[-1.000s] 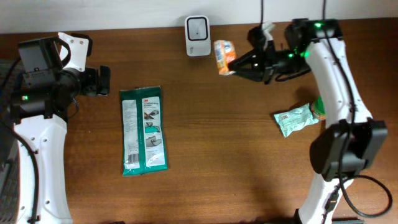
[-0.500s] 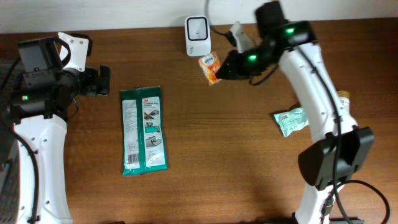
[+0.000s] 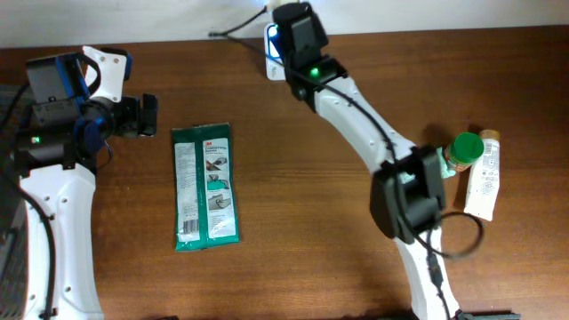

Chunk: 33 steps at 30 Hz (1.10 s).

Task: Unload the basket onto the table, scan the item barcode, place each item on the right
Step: 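Lift the Kleenex pack and hold it to the barcode scanner, then carry the Kleenex pack right and set it near the jar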

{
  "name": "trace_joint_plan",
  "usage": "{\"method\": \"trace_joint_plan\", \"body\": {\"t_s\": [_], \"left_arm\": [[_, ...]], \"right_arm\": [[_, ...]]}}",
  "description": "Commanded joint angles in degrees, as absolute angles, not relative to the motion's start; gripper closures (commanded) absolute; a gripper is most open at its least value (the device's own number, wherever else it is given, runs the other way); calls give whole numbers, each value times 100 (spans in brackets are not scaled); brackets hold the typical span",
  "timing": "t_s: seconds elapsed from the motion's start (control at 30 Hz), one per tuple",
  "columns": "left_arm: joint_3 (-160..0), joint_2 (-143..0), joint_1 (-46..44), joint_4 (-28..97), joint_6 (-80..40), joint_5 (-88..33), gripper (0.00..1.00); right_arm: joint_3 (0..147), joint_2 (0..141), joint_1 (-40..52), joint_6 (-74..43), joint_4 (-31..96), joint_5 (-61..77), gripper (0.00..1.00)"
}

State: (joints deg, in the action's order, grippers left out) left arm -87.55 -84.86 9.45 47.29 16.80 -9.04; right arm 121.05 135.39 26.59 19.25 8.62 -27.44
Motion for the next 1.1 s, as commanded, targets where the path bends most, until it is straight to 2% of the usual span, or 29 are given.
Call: {"method": "trace_joint_plan", "body": {"t_s": [0.0,0.47,0.6,0.77,0.83,0.9,1.07], "left_arm": [[-8818,-8433,967,4722,1747,-965,1],[-8818,-8433,967,4722,1747,-967,1],[-8818,-8433,965,4720,1747,-965,1],[-8818,-8433,967,4722,1747,-965,1],[-8818,-8433,965,4722,1747,-965,1],[-8818,-8433,965,4722,1747,-965,1],[-8818,-8433,965,4722,1747,-965,1]], "right_arm": [[12140,13963,2652,3048,399,-2919,96],[12140,14175,2598,3168,744,-2902,96],[12143,13850,2700,2617,1424,-2884,96],[12143,12962,2663,1039,2910,-1155,96],[12143,12359,2630,-250,4010,-469,96],[12143,11880,2580,-379,4930,301,96],[12143,11166,2152,-1463,7369,429,96]]}}
